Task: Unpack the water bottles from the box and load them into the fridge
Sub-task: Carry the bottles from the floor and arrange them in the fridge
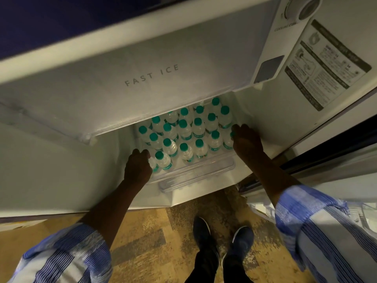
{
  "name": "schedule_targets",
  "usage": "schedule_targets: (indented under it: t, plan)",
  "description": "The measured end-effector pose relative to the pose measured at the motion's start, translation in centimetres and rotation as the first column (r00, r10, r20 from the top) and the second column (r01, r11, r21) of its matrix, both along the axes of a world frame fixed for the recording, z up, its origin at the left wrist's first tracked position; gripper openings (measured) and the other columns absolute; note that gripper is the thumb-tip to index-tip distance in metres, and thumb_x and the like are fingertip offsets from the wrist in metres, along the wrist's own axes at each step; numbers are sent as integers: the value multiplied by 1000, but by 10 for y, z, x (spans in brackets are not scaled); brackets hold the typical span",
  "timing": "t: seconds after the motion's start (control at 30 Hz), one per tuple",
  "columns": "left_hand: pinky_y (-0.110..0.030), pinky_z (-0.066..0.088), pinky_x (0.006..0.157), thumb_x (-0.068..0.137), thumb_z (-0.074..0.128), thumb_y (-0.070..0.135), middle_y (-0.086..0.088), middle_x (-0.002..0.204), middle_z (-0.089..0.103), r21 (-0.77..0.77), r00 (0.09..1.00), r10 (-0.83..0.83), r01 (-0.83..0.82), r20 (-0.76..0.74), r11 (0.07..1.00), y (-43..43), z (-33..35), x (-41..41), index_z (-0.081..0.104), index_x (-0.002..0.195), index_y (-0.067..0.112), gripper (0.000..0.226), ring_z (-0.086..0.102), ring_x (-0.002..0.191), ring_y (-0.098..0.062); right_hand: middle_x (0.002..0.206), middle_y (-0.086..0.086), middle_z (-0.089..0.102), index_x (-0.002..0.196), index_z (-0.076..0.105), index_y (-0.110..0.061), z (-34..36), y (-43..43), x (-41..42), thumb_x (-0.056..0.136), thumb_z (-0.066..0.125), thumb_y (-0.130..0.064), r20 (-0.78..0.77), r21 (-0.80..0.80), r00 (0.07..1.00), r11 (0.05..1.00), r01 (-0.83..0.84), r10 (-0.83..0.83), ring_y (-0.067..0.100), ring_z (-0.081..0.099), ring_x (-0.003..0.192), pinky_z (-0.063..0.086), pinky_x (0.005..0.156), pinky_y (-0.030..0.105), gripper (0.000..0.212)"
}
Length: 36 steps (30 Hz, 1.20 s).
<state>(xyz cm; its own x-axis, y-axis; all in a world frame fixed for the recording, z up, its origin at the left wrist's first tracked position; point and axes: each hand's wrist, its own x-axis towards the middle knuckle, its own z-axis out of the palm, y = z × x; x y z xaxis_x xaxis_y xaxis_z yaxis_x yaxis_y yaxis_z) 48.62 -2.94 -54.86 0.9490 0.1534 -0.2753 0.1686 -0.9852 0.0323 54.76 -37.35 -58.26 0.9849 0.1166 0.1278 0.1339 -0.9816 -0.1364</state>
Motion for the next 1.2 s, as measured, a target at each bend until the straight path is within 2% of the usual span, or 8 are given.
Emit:
schedule_targets:
  t: [0.13,0.23,0.33,0.5,0.67,0.87,1.1,1.2]
  plan:
    - [-35,56,84,83,75,12,-16,112,57,7,1000,14,-14,-14,1000,1,-3,-6,59,116,8,37,61,104,-30,82,20,62,103,68,-4,5,1,-2,82,76,-14,-90,-50,996,999,8,-13,35,61,63,52,54,37,24]
    - [-35,55,79,85,73,26,-15,111,55,23,1000,-5,4,3,1000,2,-3,-4,58,119,12,40,60,101,-28,119,21,55,130,53,-10,20,7,1,93,62,-31,-290,-90,955,995,42,-67,40,57,105,52,81,47,43]
    - [-37,53,77,81,73,47,-15,111,58,78,997,-61,58,47,995,-1,-2,3,55,122,12,57,60,97,-30,136,18,45,140,42,-14,32,16,7,94,57,-38,-312,-72,949,997,15,-37,38,46,123,46,94,46,54]
    - [-42,50,78,76,80,41,-16,110,63,7,965,-236,237,116,971,-12,-3,12,61,116,10,55,62,98,-34,130,9,53,145,39,-23,34,33,19,97,54,-42,-347,-92,918,967,-239,193,29,50,114,41,94,41,54]
    - [-39,54,81,83,77,29,-12,102,68,-29,957,-277,280,89,960,-19,-3,17,63,107,8,34,67,94,-28,118,8,61,136,50,-23,29,33,22,97,56,-35,-341,-71,908,956,-283,243,28,54,107,41,91,41,41]
    - [-36,55,87,82,78,21,-11,105,67,-53,948,-308,312,79,948,-17,-4,16,66,106,9,30,66,96,-26,102,8,67,116,65,-20,13,19,11,84,74,-25,-221,-52,936,955,-293,275,32,59,102,43,92,46,34]
    - [-35,53,89,86,71,40,-10,114,63,-35,952,-305,306,39,951,-18,-5,21,58,118,13,44,63,103,-25,130,8,56,136,48,-20,23,28,12,92,61,-38,-335,16,911,968,-249,240,31,47,127,31,111,50,50]
    - [-39,54,93,85,71,42,-12,124,61,-91,965,-242,251,99,964,-20,-7,29,54,125,10,54,61,113,-29,129,7,56,140,43,-22,32,40,14,91,60,-48,-331,24,909,965,-260,253,30,48,125,32,111,50,59]
